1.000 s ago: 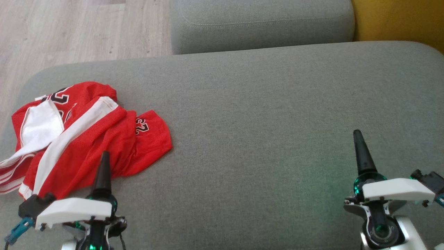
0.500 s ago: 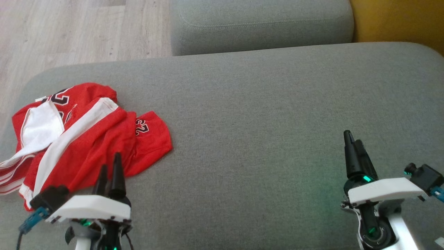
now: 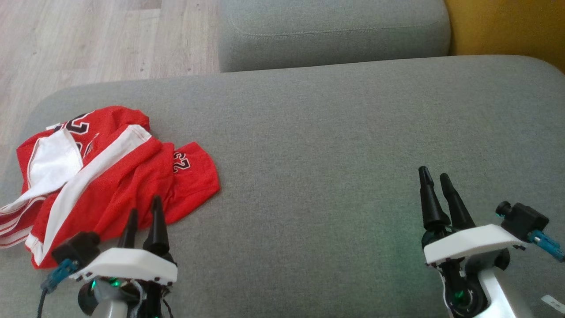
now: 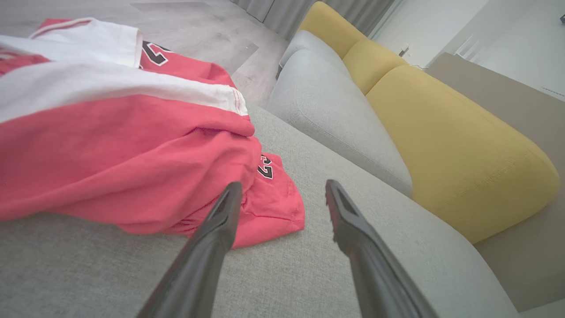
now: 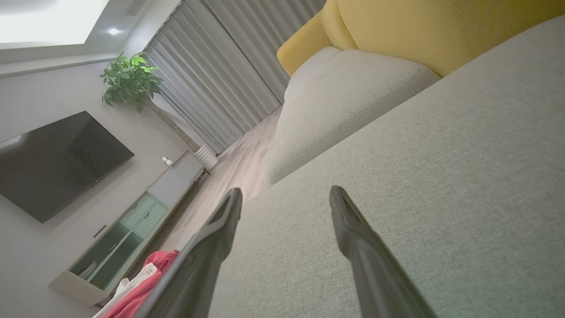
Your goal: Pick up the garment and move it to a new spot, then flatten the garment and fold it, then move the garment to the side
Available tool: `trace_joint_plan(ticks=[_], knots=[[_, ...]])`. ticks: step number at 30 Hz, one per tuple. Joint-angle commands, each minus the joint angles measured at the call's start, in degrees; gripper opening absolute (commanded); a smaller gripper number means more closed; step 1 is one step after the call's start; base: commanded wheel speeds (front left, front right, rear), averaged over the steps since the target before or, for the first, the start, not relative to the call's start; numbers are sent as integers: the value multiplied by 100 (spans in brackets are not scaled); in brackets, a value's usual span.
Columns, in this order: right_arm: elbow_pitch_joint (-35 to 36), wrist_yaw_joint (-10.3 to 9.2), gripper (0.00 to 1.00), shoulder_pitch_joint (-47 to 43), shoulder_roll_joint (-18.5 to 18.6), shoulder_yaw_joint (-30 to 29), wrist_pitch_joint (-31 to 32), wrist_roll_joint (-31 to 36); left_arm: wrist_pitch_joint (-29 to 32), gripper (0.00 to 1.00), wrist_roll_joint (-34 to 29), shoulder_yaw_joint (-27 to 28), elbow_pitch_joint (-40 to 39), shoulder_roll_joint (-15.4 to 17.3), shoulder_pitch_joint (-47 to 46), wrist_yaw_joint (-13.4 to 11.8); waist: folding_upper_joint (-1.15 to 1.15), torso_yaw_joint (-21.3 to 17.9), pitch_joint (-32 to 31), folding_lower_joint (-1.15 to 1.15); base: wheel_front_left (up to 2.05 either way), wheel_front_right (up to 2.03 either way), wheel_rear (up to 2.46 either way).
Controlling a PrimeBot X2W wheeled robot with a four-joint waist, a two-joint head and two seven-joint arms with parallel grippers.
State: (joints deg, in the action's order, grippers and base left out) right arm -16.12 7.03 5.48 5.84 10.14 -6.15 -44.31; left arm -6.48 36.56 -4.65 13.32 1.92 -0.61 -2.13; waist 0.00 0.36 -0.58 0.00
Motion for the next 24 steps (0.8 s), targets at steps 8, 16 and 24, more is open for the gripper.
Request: trace_joint_plan(ticks=[8, 16, 24], knots=[[174, 31, 100, 363, 1, 175, -208, 630, -181, 100, -647, 56, -250, 123, -408, -138, 0, -3, -3, 0, 0, 0, 0], [178, 34, 100, 413, -1, 283, -343, 1148, -315, 100, -1181, -17, -288, 130, -429, -222, 0, -1, -11, 0, 0, 0, 0], [198, 37, 100, 449, -3, 394, -478, 1681, -449, 100, -1683, -91, -330, 131, -453, -225, 0, -2, -21, 0, 0, 0, 0]])
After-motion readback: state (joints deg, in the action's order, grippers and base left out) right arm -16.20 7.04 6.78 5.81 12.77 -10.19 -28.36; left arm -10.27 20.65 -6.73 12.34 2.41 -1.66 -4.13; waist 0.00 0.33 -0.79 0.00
